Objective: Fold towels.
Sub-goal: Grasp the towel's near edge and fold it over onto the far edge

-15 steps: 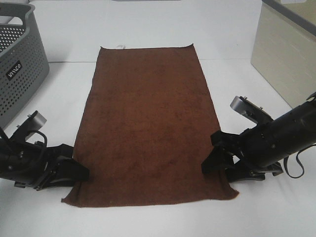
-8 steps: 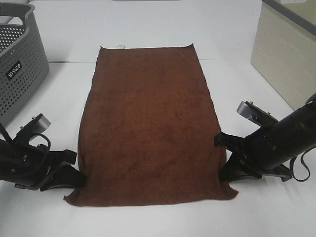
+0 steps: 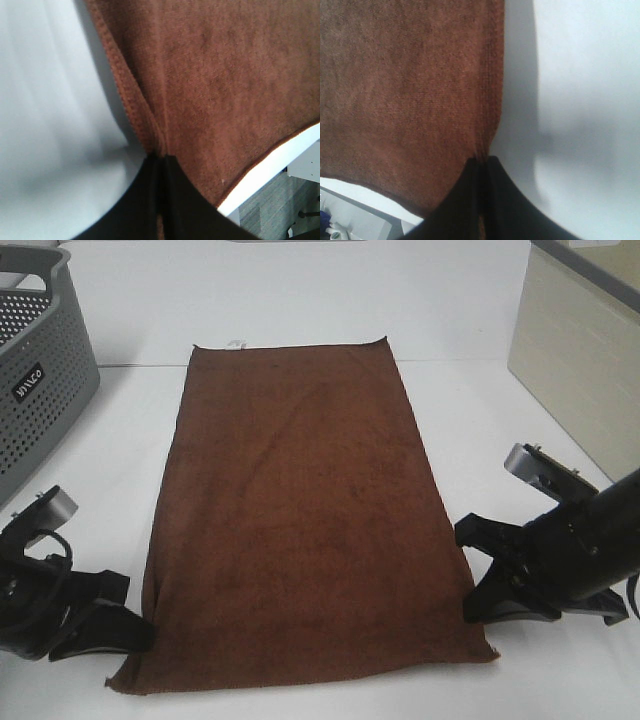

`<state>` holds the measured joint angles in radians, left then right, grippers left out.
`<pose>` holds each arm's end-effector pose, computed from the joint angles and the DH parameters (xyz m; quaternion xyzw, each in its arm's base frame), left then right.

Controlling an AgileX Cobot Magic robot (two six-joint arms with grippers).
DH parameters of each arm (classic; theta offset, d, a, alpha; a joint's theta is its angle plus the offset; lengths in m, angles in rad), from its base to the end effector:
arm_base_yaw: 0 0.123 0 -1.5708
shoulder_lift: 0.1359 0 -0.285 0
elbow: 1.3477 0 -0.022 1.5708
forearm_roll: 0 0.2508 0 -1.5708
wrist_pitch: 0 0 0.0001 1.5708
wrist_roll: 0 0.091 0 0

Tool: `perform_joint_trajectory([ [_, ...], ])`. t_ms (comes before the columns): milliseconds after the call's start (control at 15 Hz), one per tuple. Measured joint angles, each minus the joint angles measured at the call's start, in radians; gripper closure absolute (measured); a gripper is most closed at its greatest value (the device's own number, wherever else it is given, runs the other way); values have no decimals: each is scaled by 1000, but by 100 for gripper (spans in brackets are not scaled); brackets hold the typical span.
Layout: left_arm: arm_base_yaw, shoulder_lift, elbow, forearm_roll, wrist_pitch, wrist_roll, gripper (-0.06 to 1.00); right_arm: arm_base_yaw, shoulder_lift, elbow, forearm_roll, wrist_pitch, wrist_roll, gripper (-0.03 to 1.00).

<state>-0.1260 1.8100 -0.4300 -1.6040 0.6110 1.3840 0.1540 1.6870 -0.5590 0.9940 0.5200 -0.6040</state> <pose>0.2082 -0.0791 0.0819 -0.0027 0.9440 -0.3177 0.0887 0.2268 0.0736 0.1131 0.0581 0.9693 0.2320 0.0576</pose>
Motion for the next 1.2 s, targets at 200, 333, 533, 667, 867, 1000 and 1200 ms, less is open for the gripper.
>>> perform_joint_trajectory([
  [200, 0, -66, 89, 9, 0, 5, 94, 0, -76, 109, 1, 4, 0, 97],
  [333, 0, -86, 151, 14, 0, 5, 94, 0, -126, 181, 5, 4, 1, 97],
  [533, 0, -108, 221, 17, 0, 22, 94, 0, -169, 258, 15, 12, 1, 97],
  [667, 0, -124, 223, 15, 1, 24, 94, 0, -169, 256, 16, 15, 1, 97],
  [867, 0, -125, 181, 15, 3, -20, 94, 0, -167, 183, 14, 36, 1, 97],
  [1000, 0, -123, 114, 28, 3, -77, 94, 0, -164, 89, -2, 52, 25, 97],
  [1200, 0, -115, -76, 161, 2, -262, 94, 0, -117, -128, -109, 87, 140, 97],
])
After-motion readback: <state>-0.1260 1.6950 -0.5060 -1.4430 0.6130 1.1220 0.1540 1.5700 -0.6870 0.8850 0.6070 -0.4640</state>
